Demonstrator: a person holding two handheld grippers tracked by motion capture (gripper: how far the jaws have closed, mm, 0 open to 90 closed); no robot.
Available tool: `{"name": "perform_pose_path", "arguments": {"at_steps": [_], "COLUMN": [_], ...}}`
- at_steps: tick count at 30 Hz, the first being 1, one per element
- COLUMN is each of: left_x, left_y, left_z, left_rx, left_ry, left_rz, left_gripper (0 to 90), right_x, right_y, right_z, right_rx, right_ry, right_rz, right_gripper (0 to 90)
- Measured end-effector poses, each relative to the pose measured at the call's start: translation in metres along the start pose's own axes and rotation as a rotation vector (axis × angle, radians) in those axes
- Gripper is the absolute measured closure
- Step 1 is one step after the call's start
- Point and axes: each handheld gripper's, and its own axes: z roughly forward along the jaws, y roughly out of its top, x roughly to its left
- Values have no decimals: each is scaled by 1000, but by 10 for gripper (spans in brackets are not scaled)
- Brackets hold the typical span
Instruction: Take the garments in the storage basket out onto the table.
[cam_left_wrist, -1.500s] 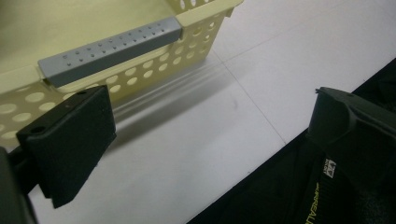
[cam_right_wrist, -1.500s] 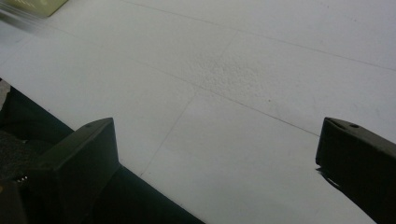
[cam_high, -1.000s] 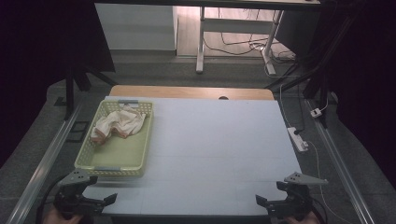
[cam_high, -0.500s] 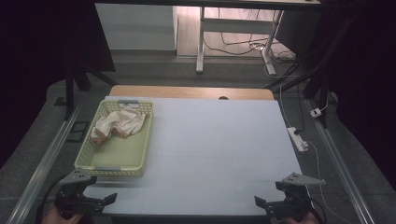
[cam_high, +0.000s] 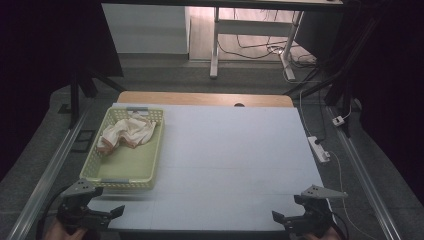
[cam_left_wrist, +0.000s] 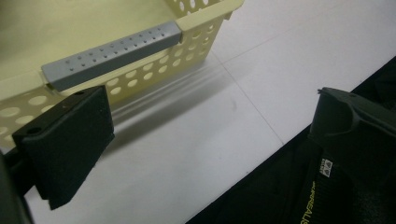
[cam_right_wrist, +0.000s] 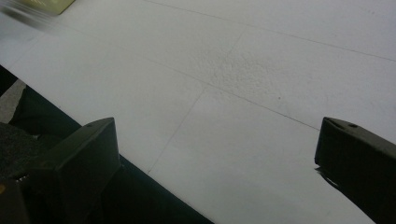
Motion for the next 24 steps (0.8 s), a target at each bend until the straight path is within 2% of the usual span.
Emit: {"name": "perform_pose_path", "arguments": {"at_steps": [12,20,24], "left_x": [-2,2,5], "left_y": [10,19,21], "left_z": [3,4,4], "left_rx": [-29,-109,-132], "left_ry": [15,7,0], "left_rz": [1,10,8], "left_gripper": [0,0,0], "right_x": [-1,-1,0], "right_y": [0,0,0], "right_z": [1,1,1], "right_rx": [7,13,14], "right_ry": [6,8,7], "right_rz": [4,-1,2], "right_gripper": [0,1,4]}}
